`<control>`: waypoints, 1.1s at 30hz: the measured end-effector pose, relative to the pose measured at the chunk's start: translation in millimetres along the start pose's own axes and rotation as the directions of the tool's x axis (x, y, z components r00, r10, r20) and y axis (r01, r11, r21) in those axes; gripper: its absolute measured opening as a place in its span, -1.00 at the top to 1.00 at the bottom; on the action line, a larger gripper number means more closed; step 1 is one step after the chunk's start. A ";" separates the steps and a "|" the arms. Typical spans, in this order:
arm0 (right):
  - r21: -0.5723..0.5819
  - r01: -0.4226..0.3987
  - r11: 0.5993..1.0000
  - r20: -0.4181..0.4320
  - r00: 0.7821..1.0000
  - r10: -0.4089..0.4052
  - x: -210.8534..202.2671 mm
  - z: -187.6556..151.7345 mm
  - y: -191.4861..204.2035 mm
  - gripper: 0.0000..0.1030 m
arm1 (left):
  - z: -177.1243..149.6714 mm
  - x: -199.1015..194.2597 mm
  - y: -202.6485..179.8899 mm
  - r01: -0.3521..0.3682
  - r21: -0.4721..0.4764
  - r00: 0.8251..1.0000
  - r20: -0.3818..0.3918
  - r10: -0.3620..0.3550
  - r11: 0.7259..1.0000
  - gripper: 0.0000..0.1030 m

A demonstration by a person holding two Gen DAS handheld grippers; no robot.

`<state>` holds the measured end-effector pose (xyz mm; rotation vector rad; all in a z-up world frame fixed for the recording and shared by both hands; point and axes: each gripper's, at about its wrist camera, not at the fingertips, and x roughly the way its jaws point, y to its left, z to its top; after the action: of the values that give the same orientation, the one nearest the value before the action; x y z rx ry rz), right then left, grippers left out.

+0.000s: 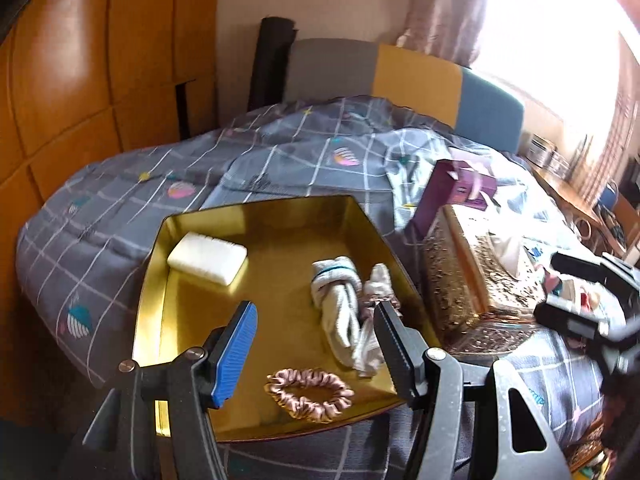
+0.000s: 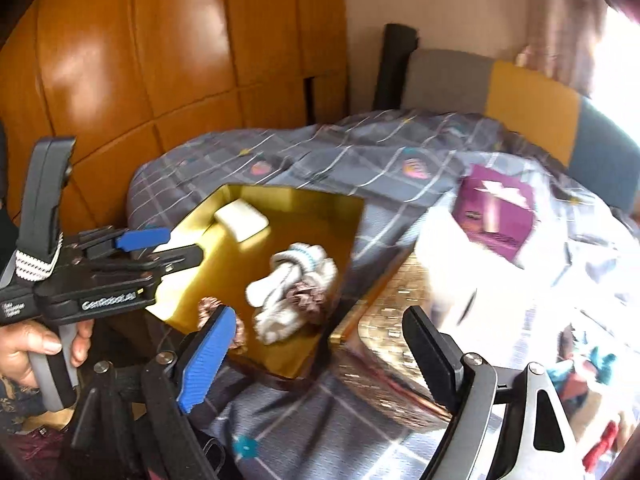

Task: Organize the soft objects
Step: 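Move both tools back over the remaining soft items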

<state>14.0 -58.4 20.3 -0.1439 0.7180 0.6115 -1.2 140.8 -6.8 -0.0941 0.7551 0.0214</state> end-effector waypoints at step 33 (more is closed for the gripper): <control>0.814 0.466 0.347 -0.166 0.758 -0.631 -166.4 -173.4 -316.7 -0.77 | 10.9 -16.7 -227.0 0.387 0.510 0.913 -0.100 -0.395 0.768 -0.20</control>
<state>-2.5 -452.8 -26.5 0.5496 0.6563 -0.4411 6.1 -84.0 30.2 0.2712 0.6928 -0.5862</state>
